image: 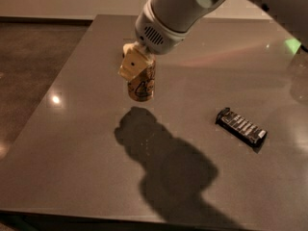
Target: Move orange can near sponge
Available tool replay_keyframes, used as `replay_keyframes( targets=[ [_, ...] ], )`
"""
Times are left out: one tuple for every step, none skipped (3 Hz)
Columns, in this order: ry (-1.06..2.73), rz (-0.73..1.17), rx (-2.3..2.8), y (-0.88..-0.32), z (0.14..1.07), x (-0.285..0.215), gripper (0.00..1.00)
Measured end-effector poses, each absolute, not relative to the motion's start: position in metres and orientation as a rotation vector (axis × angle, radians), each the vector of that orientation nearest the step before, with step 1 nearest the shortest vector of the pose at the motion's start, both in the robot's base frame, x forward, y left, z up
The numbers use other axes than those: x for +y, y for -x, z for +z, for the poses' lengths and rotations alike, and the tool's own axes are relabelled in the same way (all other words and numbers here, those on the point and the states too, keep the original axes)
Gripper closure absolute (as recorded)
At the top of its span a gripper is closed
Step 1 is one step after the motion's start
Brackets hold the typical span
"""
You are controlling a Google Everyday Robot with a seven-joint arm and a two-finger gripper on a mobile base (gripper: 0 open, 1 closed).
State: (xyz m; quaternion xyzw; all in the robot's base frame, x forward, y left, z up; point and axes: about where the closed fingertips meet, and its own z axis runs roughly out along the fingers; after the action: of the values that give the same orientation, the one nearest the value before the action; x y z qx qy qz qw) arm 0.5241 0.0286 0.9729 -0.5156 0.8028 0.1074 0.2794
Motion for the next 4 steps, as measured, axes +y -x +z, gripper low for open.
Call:
replay_keyframes(
  targets=[
    [1.317, 0.275, 2.173, -0.546, 0.968, 0.03, 1.0],
    [1.263, 0.266, 2.201, -0.584, 0.96, 0.029, 1.0],
    [1.209, 0.273, 2.25, -0.618, 0.944, 0.021, 1.0],
    [1.188, 0.276, 2.274, -0.627, 0.936, 0.018, 1.0]
  ],
)
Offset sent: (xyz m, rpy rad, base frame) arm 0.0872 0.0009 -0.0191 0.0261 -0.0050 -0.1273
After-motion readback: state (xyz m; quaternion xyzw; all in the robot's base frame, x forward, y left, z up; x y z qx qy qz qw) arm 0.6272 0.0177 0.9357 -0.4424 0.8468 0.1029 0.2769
